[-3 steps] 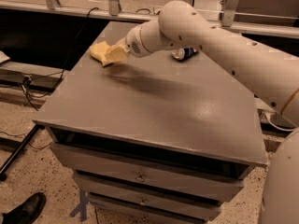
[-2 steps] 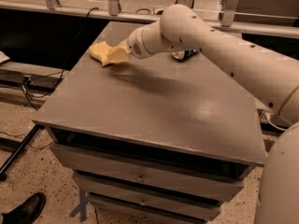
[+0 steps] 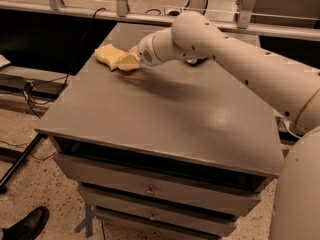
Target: Move orange near sponge
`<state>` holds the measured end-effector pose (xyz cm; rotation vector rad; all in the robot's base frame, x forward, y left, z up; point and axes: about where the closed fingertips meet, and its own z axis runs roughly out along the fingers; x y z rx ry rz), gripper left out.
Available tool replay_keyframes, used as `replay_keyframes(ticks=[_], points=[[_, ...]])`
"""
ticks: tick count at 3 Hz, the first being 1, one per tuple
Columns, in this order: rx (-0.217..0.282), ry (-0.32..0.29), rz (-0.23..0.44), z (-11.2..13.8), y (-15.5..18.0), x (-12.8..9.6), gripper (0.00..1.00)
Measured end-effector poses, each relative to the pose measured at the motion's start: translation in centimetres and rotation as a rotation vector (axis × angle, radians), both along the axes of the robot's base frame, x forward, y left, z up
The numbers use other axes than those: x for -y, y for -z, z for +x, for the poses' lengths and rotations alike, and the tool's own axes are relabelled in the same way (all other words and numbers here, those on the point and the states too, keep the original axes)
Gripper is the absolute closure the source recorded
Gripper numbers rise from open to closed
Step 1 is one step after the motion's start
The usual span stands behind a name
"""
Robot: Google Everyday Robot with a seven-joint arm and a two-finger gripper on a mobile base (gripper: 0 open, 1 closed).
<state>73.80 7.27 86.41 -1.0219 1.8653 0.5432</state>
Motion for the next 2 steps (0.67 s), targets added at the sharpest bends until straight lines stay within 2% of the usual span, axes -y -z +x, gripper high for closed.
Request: replay_keyframes(ticks=[1, 2], points=[[0.004, 0.001, 0.005, 0.02, 0.04, 0.11, 0.00], [0.013, -0.007, 0.017, -0.41, -0.67, 0.38, 0.00]])
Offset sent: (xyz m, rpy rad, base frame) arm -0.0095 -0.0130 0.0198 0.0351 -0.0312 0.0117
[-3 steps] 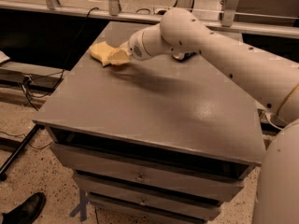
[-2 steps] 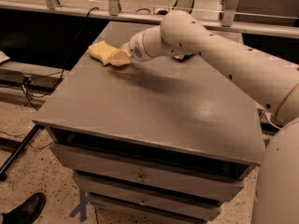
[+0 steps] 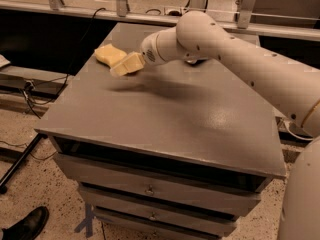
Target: Move orange near sponge
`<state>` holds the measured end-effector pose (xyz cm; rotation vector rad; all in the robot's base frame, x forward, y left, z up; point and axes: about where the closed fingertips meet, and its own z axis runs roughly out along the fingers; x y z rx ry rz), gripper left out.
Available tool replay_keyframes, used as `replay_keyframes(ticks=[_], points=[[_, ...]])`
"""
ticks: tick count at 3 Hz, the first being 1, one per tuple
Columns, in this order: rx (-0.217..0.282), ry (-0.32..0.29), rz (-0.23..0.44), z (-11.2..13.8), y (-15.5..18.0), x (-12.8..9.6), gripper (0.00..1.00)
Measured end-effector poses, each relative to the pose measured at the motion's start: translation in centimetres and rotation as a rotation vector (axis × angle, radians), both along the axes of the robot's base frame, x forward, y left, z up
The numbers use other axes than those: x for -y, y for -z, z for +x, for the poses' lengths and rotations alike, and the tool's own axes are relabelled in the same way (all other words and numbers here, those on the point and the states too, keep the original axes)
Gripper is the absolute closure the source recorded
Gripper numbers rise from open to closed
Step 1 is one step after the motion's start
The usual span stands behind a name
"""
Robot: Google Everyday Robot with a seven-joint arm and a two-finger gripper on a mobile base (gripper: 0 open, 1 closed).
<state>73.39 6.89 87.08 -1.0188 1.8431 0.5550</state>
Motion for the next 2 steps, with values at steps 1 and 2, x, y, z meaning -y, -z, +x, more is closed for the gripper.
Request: replay_keyframes(ticks=[1, 2], points=[[0.039, -0.015, 0.013, -1.6, -2.1, 2.1, 0.00], [0.087, -0.050, 0.026, -5.1, -5.1, 6.4, 0.00]])
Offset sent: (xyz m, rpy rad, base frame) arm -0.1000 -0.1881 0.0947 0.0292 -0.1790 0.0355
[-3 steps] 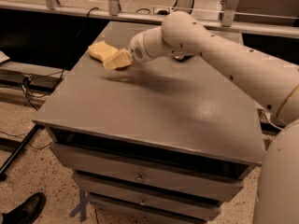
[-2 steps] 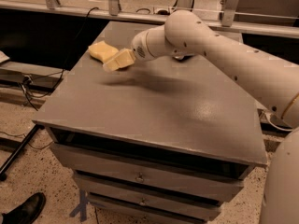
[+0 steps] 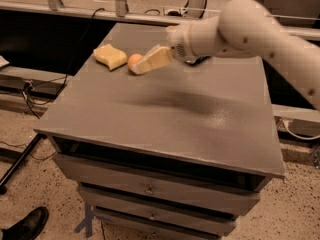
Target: Move orange near sponge
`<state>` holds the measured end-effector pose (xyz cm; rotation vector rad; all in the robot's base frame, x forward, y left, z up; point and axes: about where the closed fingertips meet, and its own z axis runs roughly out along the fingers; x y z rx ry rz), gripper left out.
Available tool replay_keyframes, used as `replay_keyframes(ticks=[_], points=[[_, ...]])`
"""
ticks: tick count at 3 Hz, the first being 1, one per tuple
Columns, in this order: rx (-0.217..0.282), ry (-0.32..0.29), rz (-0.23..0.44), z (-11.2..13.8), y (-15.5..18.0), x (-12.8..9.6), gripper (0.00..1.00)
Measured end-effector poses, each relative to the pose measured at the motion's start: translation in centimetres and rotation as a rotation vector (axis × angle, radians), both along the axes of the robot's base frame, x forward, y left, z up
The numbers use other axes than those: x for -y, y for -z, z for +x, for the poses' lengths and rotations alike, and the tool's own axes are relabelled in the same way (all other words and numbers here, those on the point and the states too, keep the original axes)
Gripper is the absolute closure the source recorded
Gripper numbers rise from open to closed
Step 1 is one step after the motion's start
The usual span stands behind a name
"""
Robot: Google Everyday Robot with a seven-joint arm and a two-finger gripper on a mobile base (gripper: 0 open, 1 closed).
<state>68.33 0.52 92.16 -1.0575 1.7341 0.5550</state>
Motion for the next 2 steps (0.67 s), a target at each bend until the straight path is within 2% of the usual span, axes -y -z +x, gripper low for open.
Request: replay_keyframes(ticks=[1, 2], points=[[0.068, -0.023, -0.015, -4.3, -3.0, 7.4, 0.00], [0.080, -0.015, -0.050, -6.3, -2.8, 11.7, 0.00]])
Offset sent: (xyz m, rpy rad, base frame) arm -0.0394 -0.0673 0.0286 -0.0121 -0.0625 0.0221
